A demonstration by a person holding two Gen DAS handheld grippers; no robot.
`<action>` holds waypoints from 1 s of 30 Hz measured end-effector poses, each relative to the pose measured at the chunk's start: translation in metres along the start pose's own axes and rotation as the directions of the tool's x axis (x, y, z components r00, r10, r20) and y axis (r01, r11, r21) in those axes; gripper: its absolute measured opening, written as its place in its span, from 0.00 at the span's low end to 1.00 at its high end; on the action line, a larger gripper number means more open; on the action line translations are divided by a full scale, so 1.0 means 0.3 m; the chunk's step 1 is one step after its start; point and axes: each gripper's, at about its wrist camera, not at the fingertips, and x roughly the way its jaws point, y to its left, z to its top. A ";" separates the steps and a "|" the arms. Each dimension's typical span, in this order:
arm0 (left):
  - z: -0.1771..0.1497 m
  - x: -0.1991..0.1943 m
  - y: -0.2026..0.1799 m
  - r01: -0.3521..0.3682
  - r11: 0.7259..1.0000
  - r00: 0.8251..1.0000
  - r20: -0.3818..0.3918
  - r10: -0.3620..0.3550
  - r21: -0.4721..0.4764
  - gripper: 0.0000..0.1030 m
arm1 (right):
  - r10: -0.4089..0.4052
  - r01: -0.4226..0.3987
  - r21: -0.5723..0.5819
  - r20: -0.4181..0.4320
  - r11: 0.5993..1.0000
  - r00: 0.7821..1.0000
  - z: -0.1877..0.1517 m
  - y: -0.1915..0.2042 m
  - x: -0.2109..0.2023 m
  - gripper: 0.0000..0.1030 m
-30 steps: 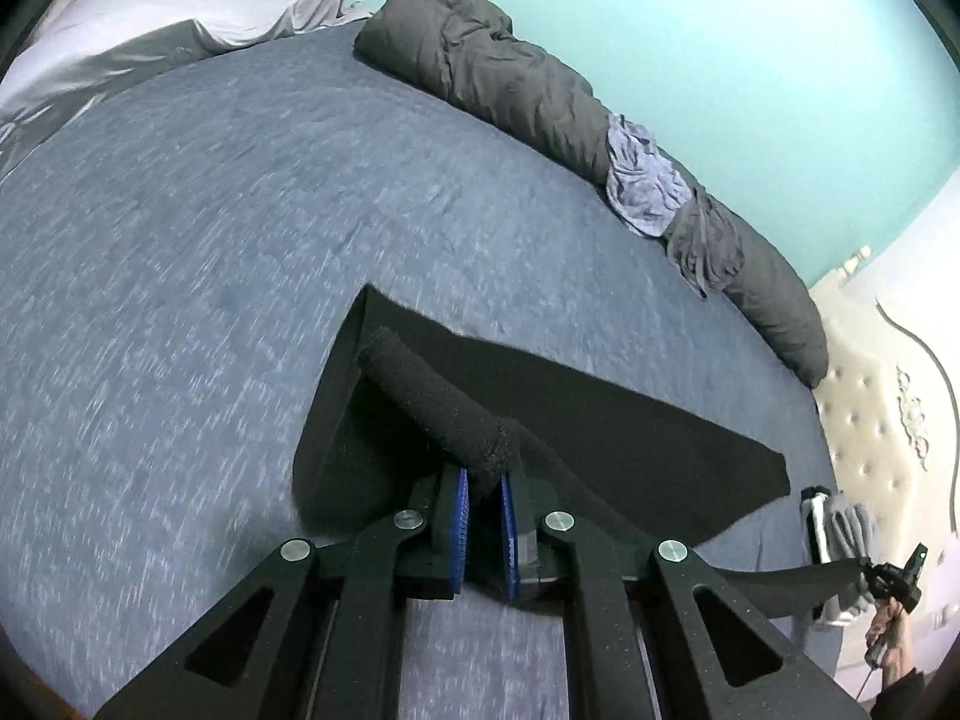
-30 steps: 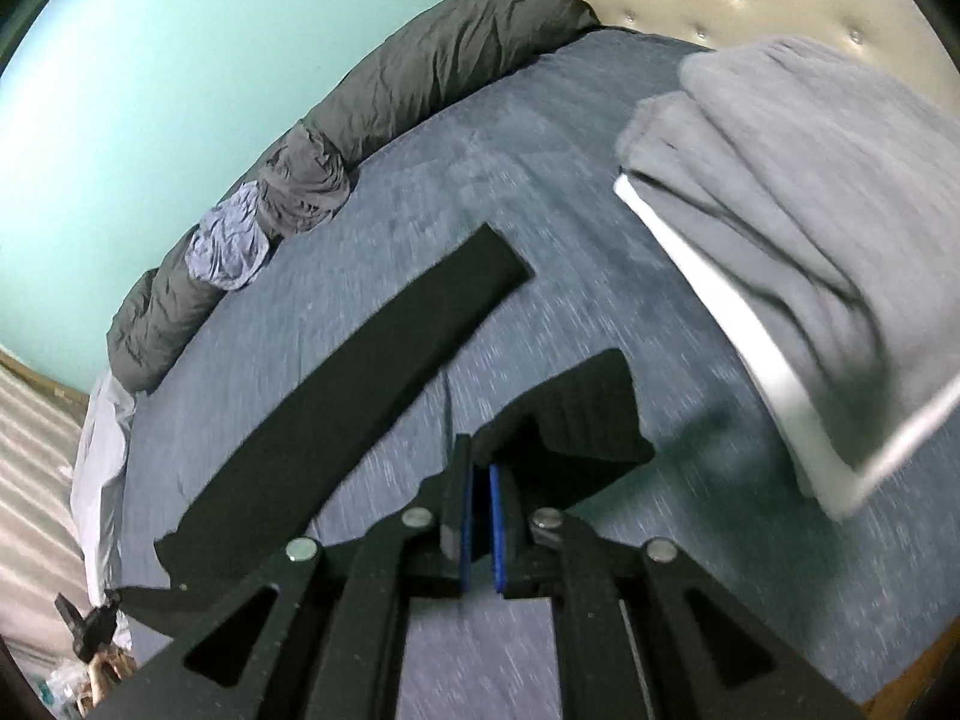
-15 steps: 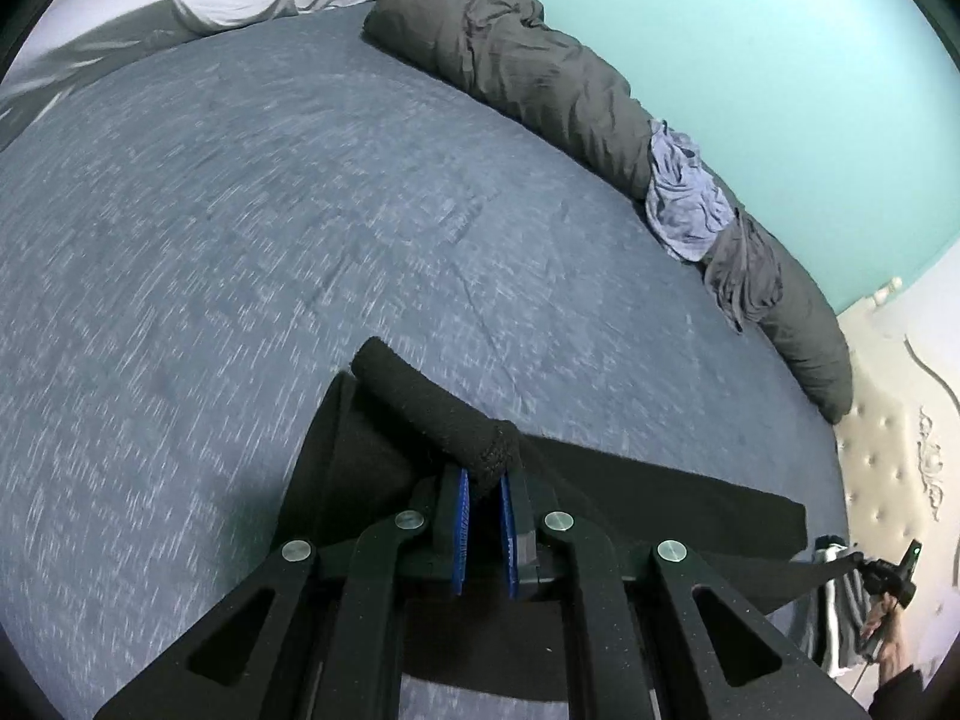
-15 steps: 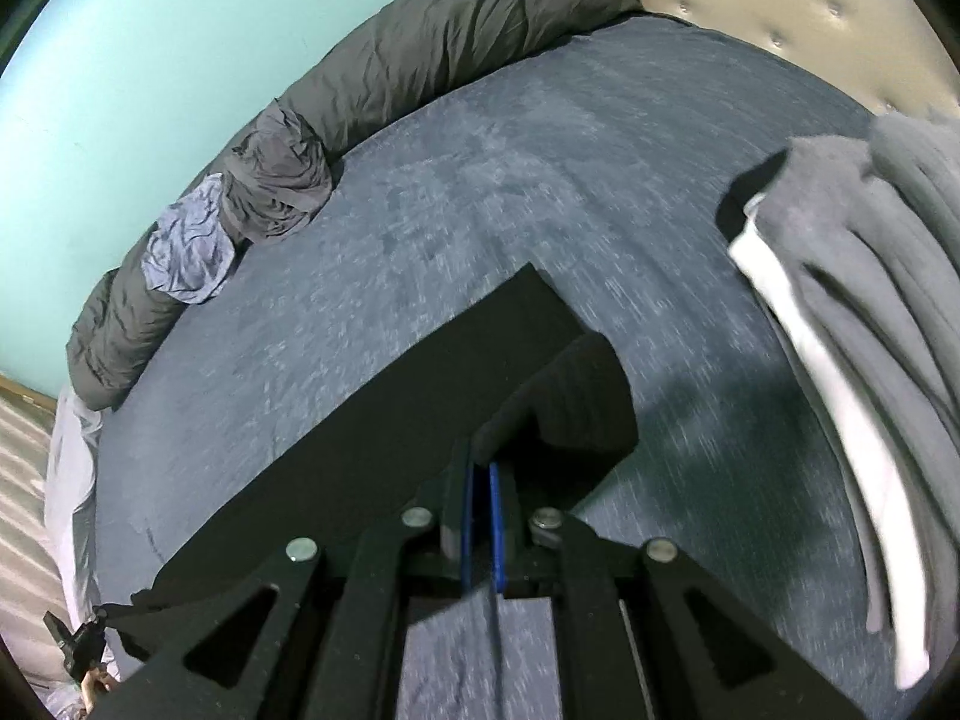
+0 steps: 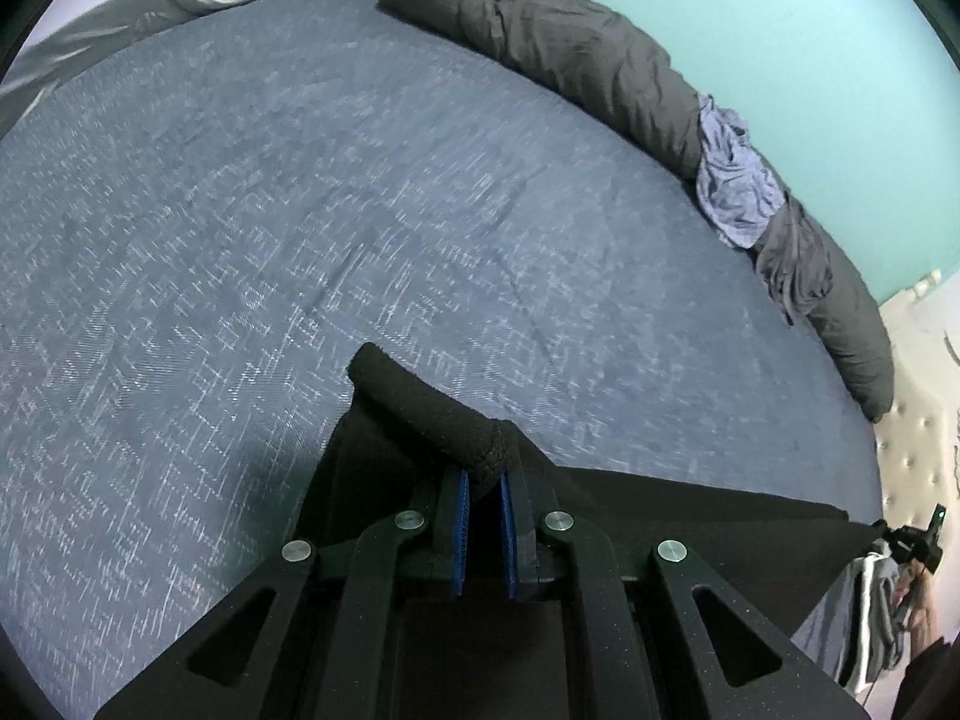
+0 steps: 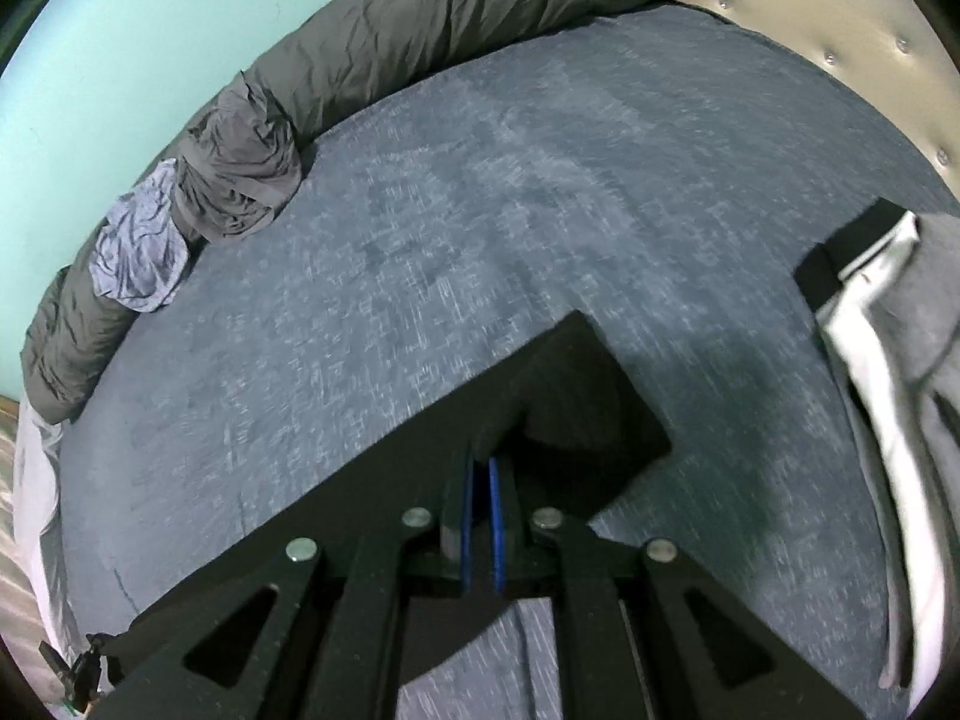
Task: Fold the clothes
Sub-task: 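Lay the garment down with both tools and open them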
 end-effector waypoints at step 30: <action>-0.367 -0.049 -0.197 -0.103 0.990 0.969 0.234 0.078 0.096 0.60 | 0.152 -0.154 0.011 0.112 0.988 0.982 -0.149 -0.246 0.193 0.55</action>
